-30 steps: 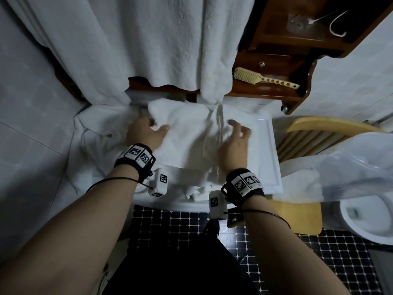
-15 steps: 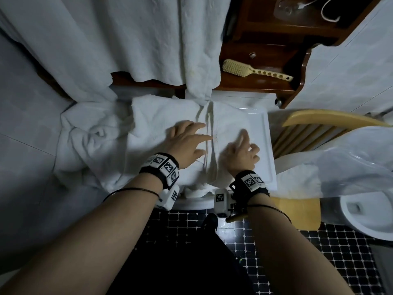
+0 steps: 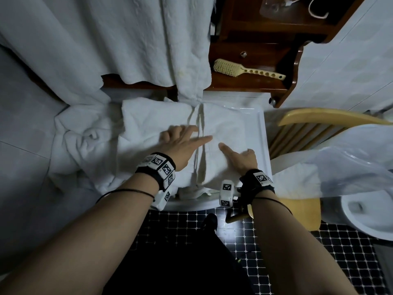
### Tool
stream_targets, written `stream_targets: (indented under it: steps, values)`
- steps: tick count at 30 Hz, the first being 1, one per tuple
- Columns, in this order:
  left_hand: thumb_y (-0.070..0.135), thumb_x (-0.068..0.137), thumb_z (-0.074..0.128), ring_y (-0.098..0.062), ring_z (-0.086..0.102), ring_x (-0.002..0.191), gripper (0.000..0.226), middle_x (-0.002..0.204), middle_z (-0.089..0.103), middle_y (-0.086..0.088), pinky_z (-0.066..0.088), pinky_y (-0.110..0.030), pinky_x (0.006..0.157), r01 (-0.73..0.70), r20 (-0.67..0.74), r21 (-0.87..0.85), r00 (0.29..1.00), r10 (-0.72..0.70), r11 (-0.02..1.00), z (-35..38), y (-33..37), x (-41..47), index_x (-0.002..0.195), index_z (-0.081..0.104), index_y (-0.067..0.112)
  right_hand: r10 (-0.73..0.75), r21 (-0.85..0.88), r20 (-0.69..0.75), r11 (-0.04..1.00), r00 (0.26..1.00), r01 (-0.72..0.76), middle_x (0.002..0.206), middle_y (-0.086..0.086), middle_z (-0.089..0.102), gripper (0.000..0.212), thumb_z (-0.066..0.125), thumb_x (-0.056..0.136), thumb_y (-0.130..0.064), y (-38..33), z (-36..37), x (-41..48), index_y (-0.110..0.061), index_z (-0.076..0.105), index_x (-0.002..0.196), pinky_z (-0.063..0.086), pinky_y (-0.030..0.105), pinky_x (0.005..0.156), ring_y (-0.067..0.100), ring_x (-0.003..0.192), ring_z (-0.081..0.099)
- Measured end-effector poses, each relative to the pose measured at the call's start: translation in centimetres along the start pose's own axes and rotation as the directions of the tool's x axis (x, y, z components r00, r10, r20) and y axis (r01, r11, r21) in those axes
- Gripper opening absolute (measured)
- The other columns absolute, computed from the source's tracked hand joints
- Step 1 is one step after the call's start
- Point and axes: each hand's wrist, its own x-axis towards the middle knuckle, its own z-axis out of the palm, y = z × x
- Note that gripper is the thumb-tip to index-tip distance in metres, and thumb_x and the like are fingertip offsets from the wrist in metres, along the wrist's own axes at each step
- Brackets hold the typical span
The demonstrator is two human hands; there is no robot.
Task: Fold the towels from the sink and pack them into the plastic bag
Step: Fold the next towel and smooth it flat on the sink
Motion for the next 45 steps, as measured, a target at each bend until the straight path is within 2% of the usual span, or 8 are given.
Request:
stream_targets:
  steps: [13, 19, 23, 27, 32, 37, 41, 45]
  values:
    - [-0.018, 0.078, 0.053, -0.027, -0.010, 0.158, 0.124, 0.171, -0.010, 0.015, 0.010, -0.059, 0.124, -0.085, 0.028, -0.010, 0.996, 0.086, 0.996, 2.0, -2.6, -0.8, 0.158, -0.009, 0.054, -0.170, 0.486, 0.313, 0.874, 0.934, -0.004, 0.124, 0.019, 0.073, 0.082, 0.089, 0.073, -0.036, -1.6, -2.0, -4.2, -0.016, 0.052, 0.143, 0.063, 0.044, 0.073, 0.039, 0.105, 0.075]
    - [-0.008, 0.094, 0.053, -0.035, 0.036, 0.151, 0.061, 0.163, 0.044, -0.005, 0.026, -0.043, 0.122, -0.228, -0.177, -0.200, 0.965, 0.193, 0.953, 1.0, -5.2, -1.3, 0.147, 0.059, 0.020, -0.457, 0.382, 0.157, 0.846, 0.875, 0.373, 0.139, -0.002, 0.066, 0.103, 0.094, 0.066, -0.014, -3.2, 1.5, -7.4, -0.043, 0.043, 0.151, 0.059, 0.054, 0.098, 0.025, 0.126, 0.066]
    - [0.003, 0.094, 0.063, -0.027, 0.065, 0.096, 0.025, 0.110, 0.073, -0.009, 0.054, -0.042, 0.093, -0.173, -0.428, -0.443, 0.903, -0.038, 0.880, -0.2, -6.6, -2.6, 0.113, 0.077, 0.012, -0.616, 0.220, 0.146, 0.783, 0.774, 0.582, 0.158, -0.003, 0.042, 0.116, 0.085, 0.064, -0.020, -4.6, 3.6, -9.8, -0.038, 0.023, 0.161, 0.045, 0.053, 0.114, 0.022, 0.142, 0.047]
    - [0.014, 0.092, 0.059, -0.030, 0.061, 0.109, 0.036, 0.122, 0.064, -0.006, 0.054, -0.045, 0.093, 0.134, -0.452, -0.468, 0.813, -0.367, 0.873, -0.6, -9.5, -4.4, 0.123, 0.072, 0.025, -0.698, 0.112, 0.209, 0.712, 0.684, 0.693, 0.161, -0.003, 0.029, 0.120, 0.082, 0.065, -0.016, -5.5, 6.8, -12.4, -0.035, 0.012, 0.161, 0.039, 0.054, 0.120, 0.025, 0.147, 0.037]
    - [0.039, 0.110, 0.040, -0.034, 0.024, 0.156, 0.054, 0.171, 0.026, -0.004, 0.022, -0.052, 0.126, 0.356, -0.059, -0.625, 0.866, -0.496, 0.695, -1.1, -14.1, -6.3, 0.163, 0.030, 0.037, -0.766, -0.052, 0.255, 0.598, 0.589, 0.800, 0.173, -0.008, 0.010, 0.124, 0.082, 0.068, -0.009, -6.7, 11.8, -15.4, -0.029, 0.007, 0.166, 0.026, 0.043, 0.126, 0.028, 0.163, 0.002]
    - [0.105, 0.071, 0.037, -0.024, 0.064, 0.129, 0.083, 0.136, 0.071, 0.006, 0.048, -0.054, 0.111, 0.316, 0.275, -0.947, 0.894, -0.353, 0.063, -2.0, -18.3, -8.5, 0.129, 0.068, 0.053, -0.711, -0.056, 0.398, 0.612, 0.580, 0.789, 0.172, 0.003, -0.028, 0.111, 0.078, 0.086, -0.016, -7.7, 17.8, -15.9, -0.038, 0.006, 0.167, 0.042, 0.038, 0.117, 0.028, 0.152, 0.033]
    - [0.053, 0.094, 0.066, -0.012, 0.057, 0.136, 0.069, 0.149, 0.060, 0.009, 0.048, -0.042, 0.112, 0.234, 0.152, -0.924, 0.951, -0.270, 0.304, -1.7, -18.1, -9.3, 0.156, 0.043, 0.036, -0.708, -0.012, 0.476, 0.588, 0.521, 0.809, 0.171, 0.013, -0.026, 0.102, 0.062, 0.084, 0.014, -7.9, 20.8, -13.7, -0.011, 0.010, 0.168, 0.001, 0.042, 0.132, 0.018, 0.159, -0.020]
    - [0.050, 0.094, 0.057, -0.019, 0.060, 0.128, 0.062, 0.141, 0.061, 0.000, 0.052, -0.049, 0.109, 0.252, 0.086, -0.799, 0.946, -0.312, 0.545, 2.1, -20.2, -7.1, 0.150, 0.044, 0.029, -0.743, 0.073, 0.370, 0.622, 0.558, 0.780, 0.172, 0.008, 0.026, 0.078, 0.063, 0.085, 0.009, -9.3, 19.9, -13.8, -0.016, 0.045, 0.157, 0.032, 0.029, 0.124, 0.011, 0.153, 0.031]
